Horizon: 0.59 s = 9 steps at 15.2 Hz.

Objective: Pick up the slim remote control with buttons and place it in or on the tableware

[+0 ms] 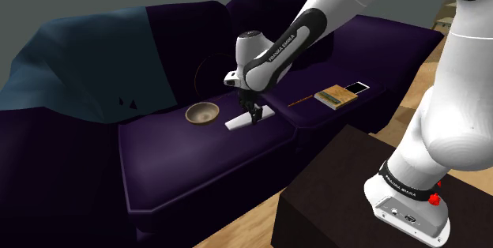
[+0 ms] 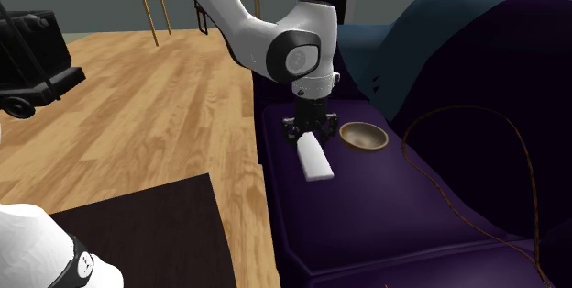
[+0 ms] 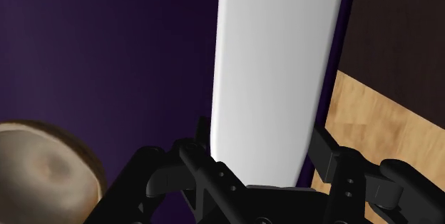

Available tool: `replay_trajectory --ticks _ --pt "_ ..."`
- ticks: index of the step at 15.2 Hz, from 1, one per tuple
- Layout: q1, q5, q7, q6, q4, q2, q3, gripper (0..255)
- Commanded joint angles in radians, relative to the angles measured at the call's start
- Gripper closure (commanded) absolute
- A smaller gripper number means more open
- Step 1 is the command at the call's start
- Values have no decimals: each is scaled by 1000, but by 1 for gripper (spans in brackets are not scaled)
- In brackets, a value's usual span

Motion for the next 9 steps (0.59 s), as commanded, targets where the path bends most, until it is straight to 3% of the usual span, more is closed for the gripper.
replay_trajectory --ticks 1,2,9 --pt "0 2 -1 -22 -3 -25 1 255" --pt "0 2 -1 -23 -3 -26 1 255" --pt "7 -2 5 -149 351 202 1 255"
